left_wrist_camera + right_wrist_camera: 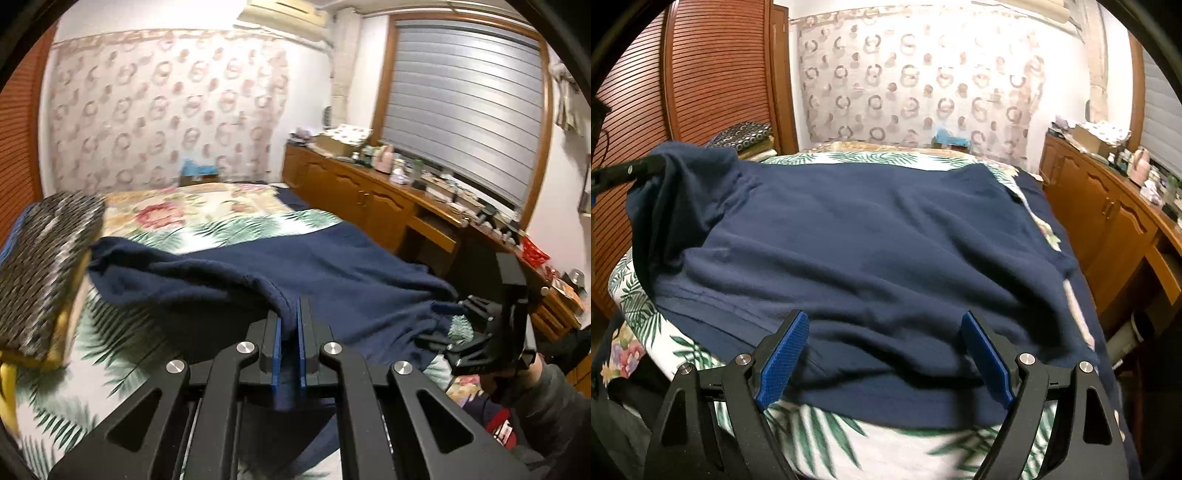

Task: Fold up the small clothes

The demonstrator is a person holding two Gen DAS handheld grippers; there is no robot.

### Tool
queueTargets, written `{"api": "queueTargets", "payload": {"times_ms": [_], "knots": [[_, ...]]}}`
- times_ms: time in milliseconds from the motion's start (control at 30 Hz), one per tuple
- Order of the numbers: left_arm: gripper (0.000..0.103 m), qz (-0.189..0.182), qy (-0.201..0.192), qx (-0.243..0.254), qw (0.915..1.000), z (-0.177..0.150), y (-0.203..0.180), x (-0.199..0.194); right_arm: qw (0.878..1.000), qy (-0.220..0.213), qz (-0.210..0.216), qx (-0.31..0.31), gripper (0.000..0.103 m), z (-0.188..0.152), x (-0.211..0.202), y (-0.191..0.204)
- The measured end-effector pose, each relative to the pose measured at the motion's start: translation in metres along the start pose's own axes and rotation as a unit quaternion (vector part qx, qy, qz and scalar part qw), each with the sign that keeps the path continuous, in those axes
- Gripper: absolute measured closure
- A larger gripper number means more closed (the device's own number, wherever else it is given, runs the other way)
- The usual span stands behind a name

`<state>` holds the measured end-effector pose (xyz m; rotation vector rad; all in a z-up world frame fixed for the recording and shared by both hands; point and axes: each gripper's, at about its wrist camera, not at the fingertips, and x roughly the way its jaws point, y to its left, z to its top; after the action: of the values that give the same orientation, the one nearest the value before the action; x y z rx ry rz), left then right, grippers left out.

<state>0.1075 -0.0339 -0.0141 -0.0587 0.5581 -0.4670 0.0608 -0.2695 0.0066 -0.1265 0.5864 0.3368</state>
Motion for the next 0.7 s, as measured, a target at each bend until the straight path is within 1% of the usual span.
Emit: {"api": "queueTargets", "payload": {"times_ms": [233,433,700], "knots": [[0.095,-0.031,-0.004,0.027,0.9992,0.030,-0.036,0.034,0.999,-0.008,0.000,0.032,0.017,-0.012,-0.016,0.001],[0.095,-0.055,-0.008,0.027,0.9981,0.052,-0.060,0.061,0.999,-0.016,-0.001,0.043,0.017,-0.018,-0.026,0.003],[0.095,-0.075,0.002,0.030,0.9967,0.078,-0.095,0.096,0.998,-0.032,-0.003,0.059,0.017,-0.028,-0.045,-0.001]]}}
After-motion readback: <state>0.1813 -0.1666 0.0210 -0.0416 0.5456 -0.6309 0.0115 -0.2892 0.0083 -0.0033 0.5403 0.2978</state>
